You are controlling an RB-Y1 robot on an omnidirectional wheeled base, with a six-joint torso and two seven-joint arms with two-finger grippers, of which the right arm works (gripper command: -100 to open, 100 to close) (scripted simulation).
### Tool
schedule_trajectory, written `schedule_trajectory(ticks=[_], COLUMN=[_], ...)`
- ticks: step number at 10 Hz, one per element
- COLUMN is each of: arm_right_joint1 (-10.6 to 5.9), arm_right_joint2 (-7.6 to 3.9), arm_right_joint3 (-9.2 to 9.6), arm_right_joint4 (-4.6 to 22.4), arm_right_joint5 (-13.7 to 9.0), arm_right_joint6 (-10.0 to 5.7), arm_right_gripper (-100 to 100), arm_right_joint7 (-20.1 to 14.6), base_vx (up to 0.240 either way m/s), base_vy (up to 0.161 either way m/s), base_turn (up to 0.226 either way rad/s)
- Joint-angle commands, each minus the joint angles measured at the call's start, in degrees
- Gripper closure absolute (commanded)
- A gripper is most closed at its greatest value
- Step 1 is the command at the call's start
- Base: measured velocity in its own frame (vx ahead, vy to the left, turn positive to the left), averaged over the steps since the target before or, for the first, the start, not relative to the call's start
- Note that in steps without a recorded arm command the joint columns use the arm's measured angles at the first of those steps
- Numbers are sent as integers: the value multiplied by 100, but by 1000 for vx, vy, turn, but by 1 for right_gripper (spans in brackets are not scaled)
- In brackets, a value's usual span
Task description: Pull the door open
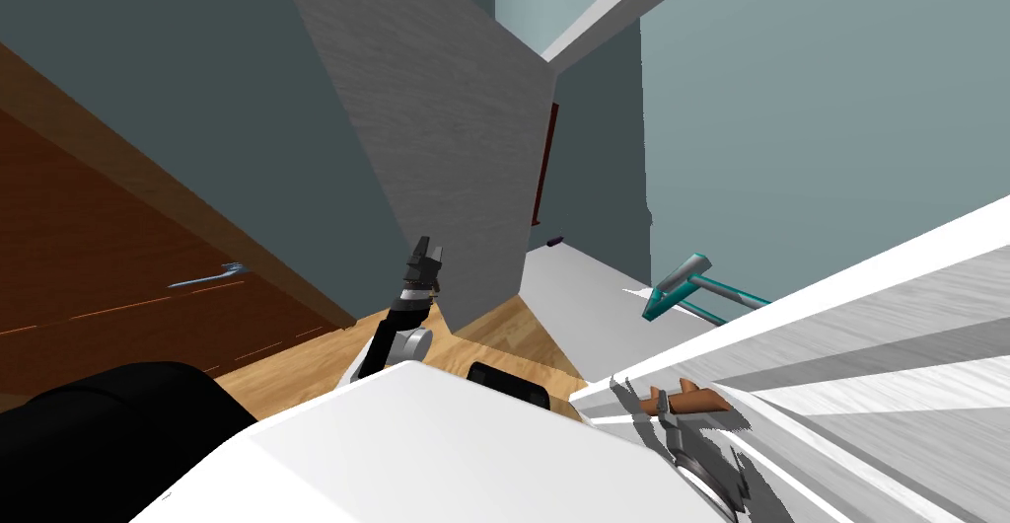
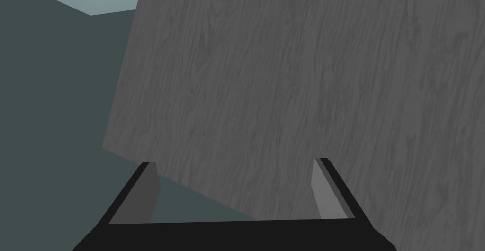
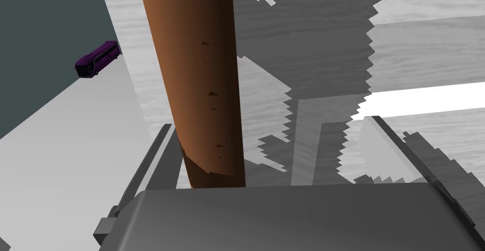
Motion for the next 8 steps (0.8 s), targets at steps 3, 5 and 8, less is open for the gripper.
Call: schedule_trajectory(ticks=[3,5,8], arm_right_joint1=[95,95,95], arm_right_joint2=[-71,-71,-71], arm_right_joint3=[-140,-140,-140], arm_right_joint4=[38,38,38], arm_right_joint5=[-65,-65,-65], arm_right_joint6=[-55,-55,-55], arm_right_gripper=[100,100,100], arm_right_joint7=[27,27,27], base_vx=[-142,-5,12], base_vy=[22,10,-2], base_turn=[15,-15,1])
